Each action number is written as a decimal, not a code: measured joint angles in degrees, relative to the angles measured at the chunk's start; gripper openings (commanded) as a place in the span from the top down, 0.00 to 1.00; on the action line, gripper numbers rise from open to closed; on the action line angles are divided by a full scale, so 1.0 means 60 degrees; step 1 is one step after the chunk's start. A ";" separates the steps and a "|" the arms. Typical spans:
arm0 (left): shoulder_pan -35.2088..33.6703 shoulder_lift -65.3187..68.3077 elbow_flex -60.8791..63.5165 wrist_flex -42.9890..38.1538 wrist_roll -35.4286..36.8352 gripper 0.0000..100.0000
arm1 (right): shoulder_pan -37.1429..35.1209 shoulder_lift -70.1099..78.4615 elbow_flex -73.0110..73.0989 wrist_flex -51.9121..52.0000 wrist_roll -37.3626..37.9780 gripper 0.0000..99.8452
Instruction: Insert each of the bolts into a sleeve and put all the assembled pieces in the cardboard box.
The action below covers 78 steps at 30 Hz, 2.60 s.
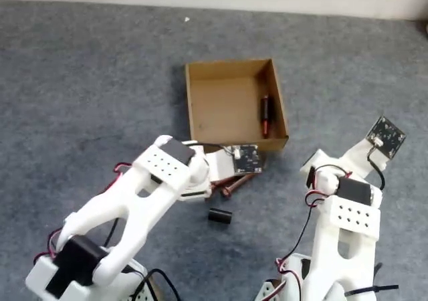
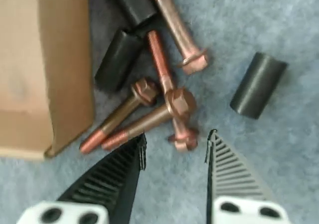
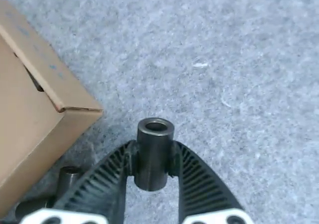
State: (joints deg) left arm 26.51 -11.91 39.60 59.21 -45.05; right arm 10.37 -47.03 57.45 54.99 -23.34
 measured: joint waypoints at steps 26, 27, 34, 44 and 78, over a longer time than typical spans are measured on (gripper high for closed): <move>0.0147 -0.0234 -0.0044 -0.0571 -0.0015 0.99 | 0.0015 0.0000 0.0000 0.0000 0.0000 1.00; 0.0161 -0.0425 -0.0044 -0.0410 -0.0015 0.99 | 0.0015 0.0000 0.0000 0.0000 0.0000 1.00; 0.0147 -0.1949 -0.0044 0.0762 0.0982 0.99 | 0.0000 0.0000 0.0000 0.0000 0.0000 1.00; -0.0733 -0.5626 -0.0044 0.1099 0.4176 0.99 | -0.1524 0.0000 0.0000 0.0000 0.0659 1.00; -0.1773 -0.8879 -0.0029 -0.1817 1.0535 0.99 | -0.8527 -0.6476 0.4425 -0.5392 0.3604 1.00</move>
State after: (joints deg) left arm 15.87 -65.19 39.43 48.31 18.15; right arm -40.79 -85.89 84.00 22.64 -1.71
